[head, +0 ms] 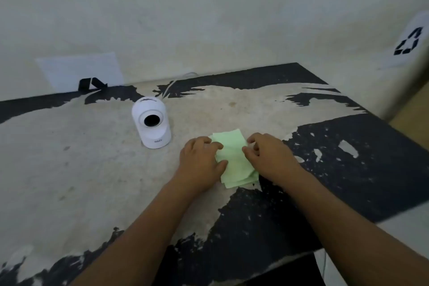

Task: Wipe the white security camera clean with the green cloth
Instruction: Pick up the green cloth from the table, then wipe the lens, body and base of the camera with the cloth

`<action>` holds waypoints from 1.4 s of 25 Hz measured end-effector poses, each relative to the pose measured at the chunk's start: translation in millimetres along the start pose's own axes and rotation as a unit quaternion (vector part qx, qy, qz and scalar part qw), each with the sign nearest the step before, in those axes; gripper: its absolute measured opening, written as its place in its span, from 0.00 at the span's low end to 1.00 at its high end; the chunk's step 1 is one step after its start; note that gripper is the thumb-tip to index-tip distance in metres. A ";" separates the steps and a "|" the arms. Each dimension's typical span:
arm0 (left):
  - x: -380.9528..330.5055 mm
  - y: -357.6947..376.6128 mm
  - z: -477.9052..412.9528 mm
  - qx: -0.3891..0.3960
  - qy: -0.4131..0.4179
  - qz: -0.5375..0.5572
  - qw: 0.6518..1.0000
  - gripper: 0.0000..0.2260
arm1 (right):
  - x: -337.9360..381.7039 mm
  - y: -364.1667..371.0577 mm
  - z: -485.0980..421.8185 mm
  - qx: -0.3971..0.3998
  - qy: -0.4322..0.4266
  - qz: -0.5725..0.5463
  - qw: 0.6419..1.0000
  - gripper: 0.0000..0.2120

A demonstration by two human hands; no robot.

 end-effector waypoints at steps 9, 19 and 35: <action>2.2 -5.2 14.9 -0.014 0.002 0.012 1.000 0.24 | 12.8 8.3 -10.2 0.049 0.042 -0.130 0.989 0.06; 16.9 -55.6 46.0 -0.095 -0.191 0.587 0.781 0.30 | 91.6 -43.4 2.2 0.034 0.005 -0.560 0.828 0.19; 45.2 -122.9 73.7 -0.239 -0.118 0.561 0.783 0.10 | 141.8 -17.8 9.7 0.084 -0.040 -0.527 0.845 0.21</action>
Point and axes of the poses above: each hand's wrist, its own z-axis away from the middle knuckle, its own y-axis out of the palm, x = y × z, the point moved 7 cm from there along -z, towards the middle knuckle, and after that the axes turned 9 degrees about z, right-handed, at the moved point
